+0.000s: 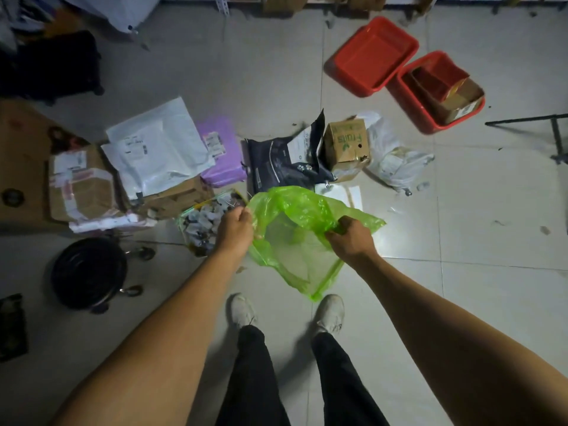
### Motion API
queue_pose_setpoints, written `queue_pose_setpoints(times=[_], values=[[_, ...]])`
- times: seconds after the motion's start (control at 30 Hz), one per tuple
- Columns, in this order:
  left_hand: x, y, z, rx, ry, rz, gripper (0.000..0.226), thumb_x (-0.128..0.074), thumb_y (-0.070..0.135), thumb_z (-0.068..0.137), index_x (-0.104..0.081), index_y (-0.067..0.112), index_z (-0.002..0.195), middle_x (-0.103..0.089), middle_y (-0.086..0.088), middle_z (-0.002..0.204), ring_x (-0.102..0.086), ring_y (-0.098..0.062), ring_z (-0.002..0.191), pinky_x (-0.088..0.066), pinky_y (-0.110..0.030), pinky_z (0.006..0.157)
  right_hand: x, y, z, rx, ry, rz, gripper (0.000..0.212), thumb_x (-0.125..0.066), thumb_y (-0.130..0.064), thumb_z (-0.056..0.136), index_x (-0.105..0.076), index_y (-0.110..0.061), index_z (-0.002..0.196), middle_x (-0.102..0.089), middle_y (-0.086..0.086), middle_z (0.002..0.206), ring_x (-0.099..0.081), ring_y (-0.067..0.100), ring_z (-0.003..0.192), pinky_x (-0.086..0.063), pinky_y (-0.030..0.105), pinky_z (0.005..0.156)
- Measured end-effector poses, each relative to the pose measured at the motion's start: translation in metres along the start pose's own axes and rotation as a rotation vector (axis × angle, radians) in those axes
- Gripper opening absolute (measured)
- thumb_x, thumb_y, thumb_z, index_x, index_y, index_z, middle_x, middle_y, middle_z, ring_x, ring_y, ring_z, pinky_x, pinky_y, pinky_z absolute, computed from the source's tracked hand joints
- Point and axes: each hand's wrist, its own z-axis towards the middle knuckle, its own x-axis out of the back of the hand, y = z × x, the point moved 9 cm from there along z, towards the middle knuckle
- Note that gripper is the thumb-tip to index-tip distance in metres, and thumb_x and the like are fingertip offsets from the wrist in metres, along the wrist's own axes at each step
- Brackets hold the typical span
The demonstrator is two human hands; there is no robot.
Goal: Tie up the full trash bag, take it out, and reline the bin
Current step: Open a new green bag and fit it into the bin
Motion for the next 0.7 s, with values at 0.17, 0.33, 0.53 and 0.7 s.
queue_pose_setpoints(times=[0.17, 0.33, 0.53, 0.7], values=[[-0.024, -0.049, 0.047, 0.042, -0.01, -0.024, 0.04, -0.037, 0.041, 0.083, -0.056, 0.006, 0.075, -0.055, -0.011, 0.068, -0.052, -0.024, 0.066, -0.049, -0.046, 0.067, -0.04, 0.021, 0.033, -0.059, -0.009, -0.024, 0.018, -0.058, -0.026, 0.084, -0.05, -0.011, 0.077, -0.057, 0.011, 0.077, -0.049, 0.032, 0.076, -0.035, 0.03, 0.066], [-0.046, -0.086, 0.088, 0.067, -0.011, -0.006, 0.032, -0.044, 0.024, 0.099, -0.059, 0.003, 0.08, -0.056, -0.011, 0.072, -0.052, -0.021, 0.07, -0.046, -0.04, 0.066, -0.069, 0.054, 0.053, -0.12, 0.004, -0.089, 0.022, -0.056, -0.033, 0.084, -0.05, -0.013, 0.079, -0.058, 0.009, 0.078, -0.051, 0.033, 0.078, -0.036, 0.032, 0.067], [-0.075, -0.114, 0.124, 0.099, -0.021, -0.008, 0.028, -0.043, 0.023, 0.101, -0.063, 0.005, 0.092, -0.059, -0.008, 0.077, -0.052, -0.021, 0.068, -0.044, -0.032, 0.065, -0.092, 0.072, 0.088, -0.136, 0.02, -0.07, 0.021, -0.057, -0.033, 0.085, -0.05, -0.013, 0.081, -0.059, 0.008, 0.077, -0.054, 0.034, 0.079, -0.038, 0.032, 0.065], [-0.089, -0.126, 0.163, 0.056, 0.01, 0.002, 0.033, -0.042, 0.025, 0.101, -0.058, 0.006, 0.081, -0.054, -0.008, 0.071, -0.048, -0.021, 0.066, -0.038, -0.033, 0.064, -0.121, 0.065, 0.126, -0.1, 0.01, -0.015, 0.019, -0.055, -0.028, 0.086, -0.051, -0.01, 0.08, -0.054, 0.005, 0.068, -0.052, 0.032, 0.074, -0.035, 0.031, 0.064]])
